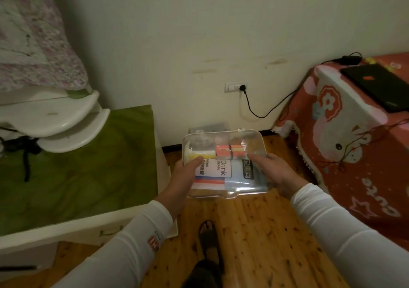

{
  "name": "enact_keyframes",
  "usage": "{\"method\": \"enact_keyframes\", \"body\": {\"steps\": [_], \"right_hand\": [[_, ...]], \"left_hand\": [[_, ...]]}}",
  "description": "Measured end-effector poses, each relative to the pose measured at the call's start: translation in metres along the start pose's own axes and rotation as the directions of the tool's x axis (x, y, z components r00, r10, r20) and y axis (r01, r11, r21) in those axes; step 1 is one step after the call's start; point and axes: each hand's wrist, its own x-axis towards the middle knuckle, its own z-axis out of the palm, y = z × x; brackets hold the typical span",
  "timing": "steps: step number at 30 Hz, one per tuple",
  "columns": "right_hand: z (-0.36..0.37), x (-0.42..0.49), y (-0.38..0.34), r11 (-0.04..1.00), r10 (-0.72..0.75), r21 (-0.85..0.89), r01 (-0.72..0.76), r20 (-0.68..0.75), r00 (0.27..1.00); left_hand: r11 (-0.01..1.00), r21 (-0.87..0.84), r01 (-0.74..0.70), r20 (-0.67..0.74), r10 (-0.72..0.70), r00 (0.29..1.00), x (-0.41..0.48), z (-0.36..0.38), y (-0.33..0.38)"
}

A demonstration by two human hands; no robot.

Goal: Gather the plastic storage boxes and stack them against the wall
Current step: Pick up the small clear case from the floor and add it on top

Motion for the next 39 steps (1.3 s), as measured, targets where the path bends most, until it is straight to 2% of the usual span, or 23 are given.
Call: {"method": "enact_keyframes", "body": {"steps": [8,14,24,33,36,39], "right_hand": [[-0.002,0.107,-0.055,1.000,0.006,-0.001,-0.006,0.007,1.000],[0.003,0.180,-0.086,1.000,0.014,0.019,-0.015,0.018,1.000],[0.002,0.275,-0.119,0.992,0.067,-0.110,-0.057,0.088,0.994],[-0.005,0.382,-0.131,0.978,0.126,-0.188,-0.091,0.183,0.975],[-0.011,0.412,-0.132,0.974,0.146,-0.204,-0.096,0.250,0.957],[-0.018,0.442,-0.129,0.969,0.156,-0.229,-0.097,0.258,0.953]], "left_hand": [[1.000,-0.023,0.003,0.036,-0.002,0.999,0.105,0.025,0.059],[0.998,0.033,-0.047,0.035,0.046,0.998,0.166,0.035,0.109],[0.986,-0.166,0.018,0.059,-0.008,0.998,0.232,0.050,0.142],[0.949,-0.315,0.029,-0.109,-0.067,0.992,0.302,0.078,0.147],[0.946,-0.323,0.032,-0.139,-0.081,0.987,0.322,0.087,0.143],[0.943,-0.329,0.037,-0.170,-0.097,0.981,0.347,0.098,0.143]]}}
